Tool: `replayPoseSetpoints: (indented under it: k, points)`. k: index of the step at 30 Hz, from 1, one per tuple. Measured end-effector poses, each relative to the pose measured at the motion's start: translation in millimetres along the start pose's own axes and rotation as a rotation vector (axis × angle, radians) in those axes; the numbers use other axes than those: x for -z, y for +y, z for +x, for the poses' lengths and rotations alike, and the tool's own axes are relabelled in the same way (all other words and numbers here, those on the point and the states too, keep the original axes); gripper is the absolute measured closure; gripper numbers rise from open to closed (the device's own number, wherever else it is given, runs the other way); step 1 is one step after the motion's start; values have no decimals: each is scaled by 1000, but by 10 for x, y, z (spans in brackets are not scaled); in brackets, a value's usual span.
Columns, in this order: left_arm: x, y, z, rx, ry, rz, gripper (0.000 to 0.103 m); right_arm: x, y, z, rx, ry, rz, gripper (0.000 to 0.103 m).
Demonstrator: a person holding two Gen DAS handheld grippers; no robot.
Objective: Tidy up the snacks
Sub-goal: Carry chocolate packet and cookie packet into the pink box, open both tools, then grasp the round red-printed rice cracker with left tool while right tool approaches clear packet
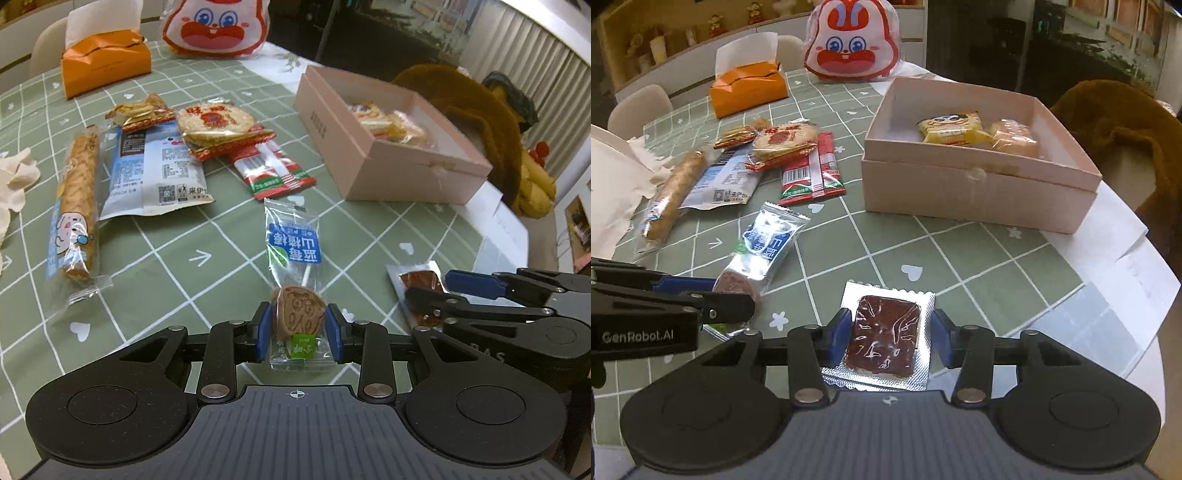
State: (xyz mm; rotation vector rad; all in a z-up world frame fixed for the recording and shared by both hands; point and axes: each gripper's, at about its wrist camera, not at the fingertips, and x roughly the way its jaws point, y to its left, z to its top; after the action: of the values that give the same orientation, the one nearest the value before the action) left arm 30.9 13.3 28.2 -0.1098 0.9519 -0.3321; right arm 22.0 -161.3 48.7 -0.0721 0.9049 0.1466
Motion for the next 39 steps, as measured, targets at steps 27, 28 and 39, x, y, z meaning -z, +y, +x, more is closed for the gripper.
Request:
replayPoseSetpoints:
  k: [27, 28, 39]
  points:
    - [-1174, 365, -4, -3, -138, -142, 80, -921, -501, -138, -57, -105, 1, 43]
    - [-1081, 464, -23, -24, -137, -174, 80, -844, -389, -80, -90, -83, 3, 43]
    - [-551, 856, -138, -113, -52, -269, 80, -711, 779, 660, -161, 26, -60, 43]
